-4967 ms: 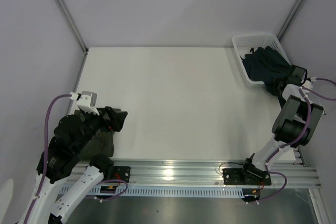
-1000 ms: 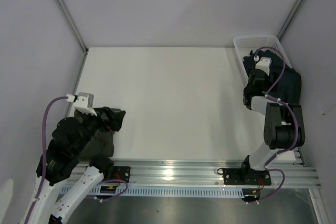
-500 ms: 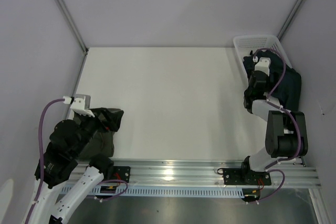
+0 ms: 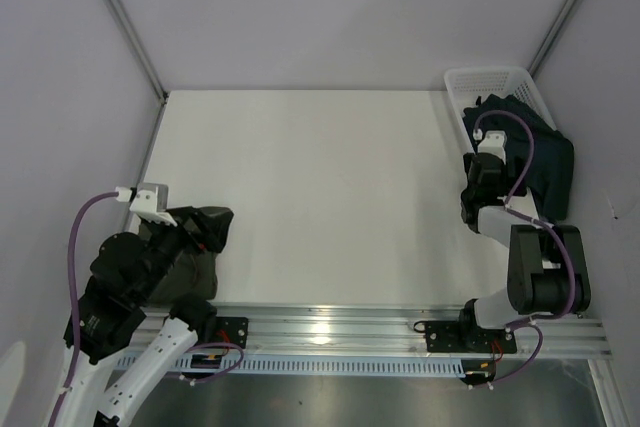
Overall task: Fold and stack the shorts
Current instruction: Grab the shorts from the pile
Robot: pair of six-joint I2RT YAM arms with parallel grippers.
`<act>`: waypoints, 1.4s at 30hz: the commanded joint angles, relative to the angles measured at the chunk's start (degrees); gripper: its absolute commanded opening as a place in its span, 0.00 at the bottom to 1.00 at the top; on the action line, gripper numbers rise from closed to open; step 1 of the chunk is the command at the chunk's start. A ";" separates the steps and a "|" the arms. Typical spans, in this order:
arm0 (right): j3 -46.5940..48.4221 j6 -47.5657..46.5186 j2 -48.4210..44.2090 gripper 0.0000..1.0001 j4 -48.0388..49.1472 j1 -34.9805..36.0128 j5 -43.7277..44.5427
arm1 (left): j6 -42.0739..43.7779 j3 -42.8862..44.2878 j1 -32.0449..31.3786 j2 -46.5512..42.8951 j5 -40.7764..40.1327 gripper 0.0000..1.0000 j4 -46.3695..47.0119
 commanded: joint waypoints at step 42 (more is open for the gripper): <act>13.51 4.42 19.95 0.00 19.90 -11.75 9.18 | -0.87 -0.33 -0.44 -1.54 -3.35 0.99 1.08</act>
